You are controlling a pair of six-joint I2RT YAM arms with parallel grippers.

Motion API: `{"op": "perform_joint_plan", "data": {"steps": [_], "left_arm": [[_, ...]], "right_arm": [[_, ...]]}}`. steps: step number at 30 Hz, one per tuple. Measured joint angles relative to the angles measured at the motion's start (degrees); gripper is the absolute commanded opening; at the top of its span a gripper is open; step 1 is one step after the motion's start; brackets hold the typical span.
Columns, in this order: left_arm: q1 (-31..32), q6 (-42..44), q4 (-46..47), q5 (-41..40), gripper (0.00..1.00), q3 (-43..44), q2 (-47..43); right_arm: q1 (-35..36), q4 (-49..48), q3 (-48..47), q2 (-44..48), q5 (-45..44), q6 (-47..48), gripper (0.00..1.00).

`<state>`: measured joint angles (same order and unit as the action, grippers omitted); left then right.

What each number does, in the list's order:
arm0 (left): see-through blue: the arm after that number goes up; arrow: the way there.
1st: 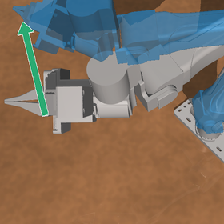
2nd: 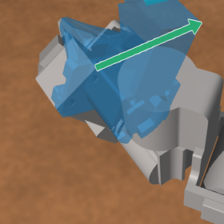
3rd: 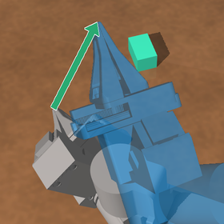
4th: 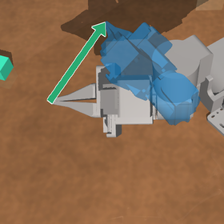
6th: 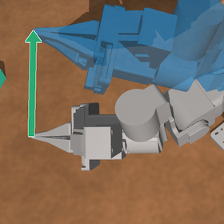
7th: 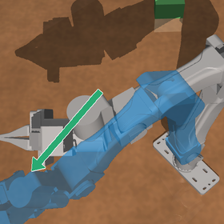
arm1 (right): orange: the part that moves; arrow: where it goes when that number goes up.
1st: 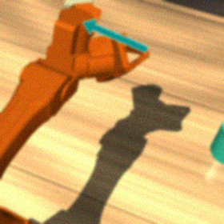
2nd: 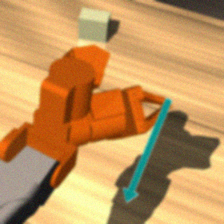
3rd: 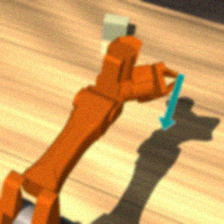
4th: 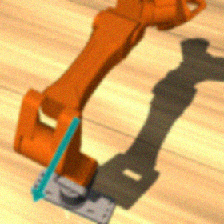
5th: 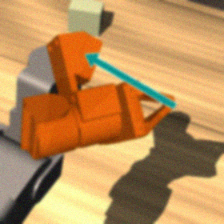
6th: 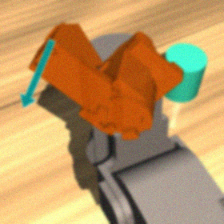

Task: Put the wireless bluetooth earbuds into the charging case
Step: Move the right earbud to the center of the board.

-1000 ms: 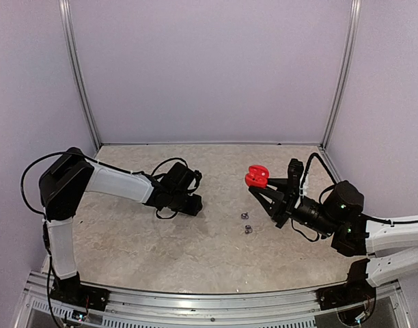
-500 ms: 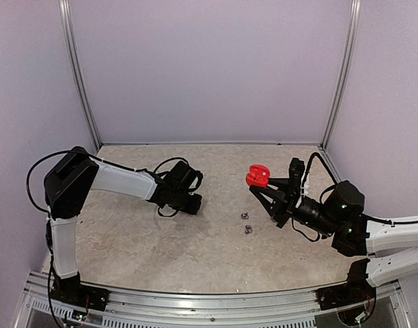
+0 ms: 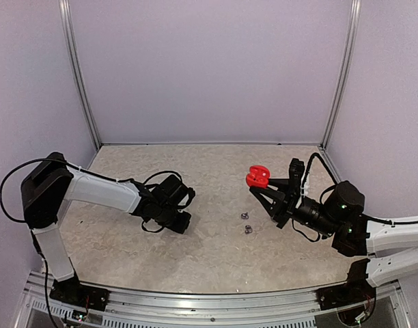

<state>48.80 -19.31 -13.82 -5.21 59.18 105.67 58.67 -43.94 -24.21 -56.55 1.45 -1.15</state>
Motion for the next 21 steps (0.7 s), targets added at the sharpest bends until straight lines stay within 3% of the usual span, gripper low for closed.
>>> {"op": "perform_joint_plan", "data": {"steps": [6, 12, 17, 21], "left_arm": [[6.2, -1.6, -8.2, 0.7, 0.15, -4.1, -5.5], [8.0, -2.3, -14.9, 1.5, 0.16, -4.7, -7.4], [10.1, -2.3, -19.8, 1.4, 0.28, -3.7, -7.5], [11.2, -2.0, -24.5, 1.6, 0.30, -2.7, -7.1]], "right_arm": [[-0.3, 0.0, 0.0, 0.0, 0.7, 0.0, 0.00], [-0.3, 0.7, 0.1, 0.1, 0.9, 0.0, 0.00], [-0.3, 0.9, 0.2, 0.7, 1.0, -0.1, 0.00], [-0.4, 0.9, 0.2, 1.0, 1.1, -0.1, 0.00]]}}
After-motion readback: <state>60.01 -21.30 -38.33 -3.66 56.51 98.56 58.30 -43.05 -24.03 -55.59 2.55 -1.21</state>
